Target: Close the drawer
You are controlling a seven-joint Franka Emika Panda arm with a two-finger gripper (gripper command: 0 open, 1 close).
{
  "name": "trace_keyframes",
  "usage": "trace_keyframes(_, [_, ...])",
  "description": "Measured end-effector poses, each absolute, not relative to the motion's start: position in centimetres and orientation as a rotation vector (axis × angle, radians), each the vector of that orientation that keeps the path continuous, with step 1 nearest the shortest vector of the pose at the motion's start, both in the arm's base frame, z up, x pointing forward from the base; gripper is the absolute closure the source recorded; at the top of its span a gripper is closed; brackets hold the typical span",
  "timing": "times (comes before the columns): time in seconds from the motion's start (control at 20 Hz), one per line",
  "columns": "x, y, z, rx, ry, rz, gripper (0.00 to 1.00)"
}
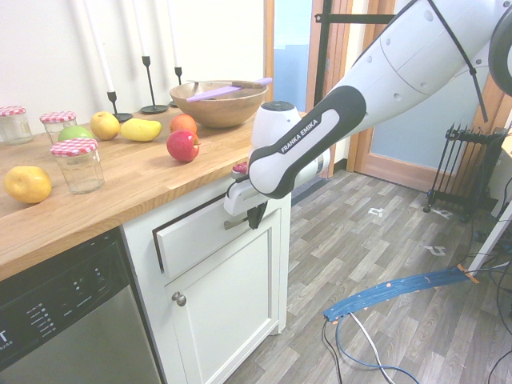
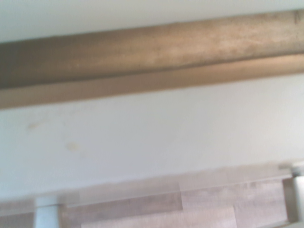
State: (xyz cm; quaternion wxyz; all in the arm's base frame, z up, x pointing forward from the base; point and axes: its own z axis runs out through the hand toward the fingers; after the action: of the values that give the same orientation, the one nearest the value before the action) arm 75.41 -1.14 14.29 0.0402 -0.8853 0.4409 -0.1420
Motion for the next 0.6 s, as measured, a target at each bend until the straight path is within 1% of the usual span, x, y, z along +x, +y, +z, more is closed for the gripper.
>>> trace_keyframes(0.6, [75.56, -1.02, 13.96, -2.711, 1.347, -0.433, 1.0])
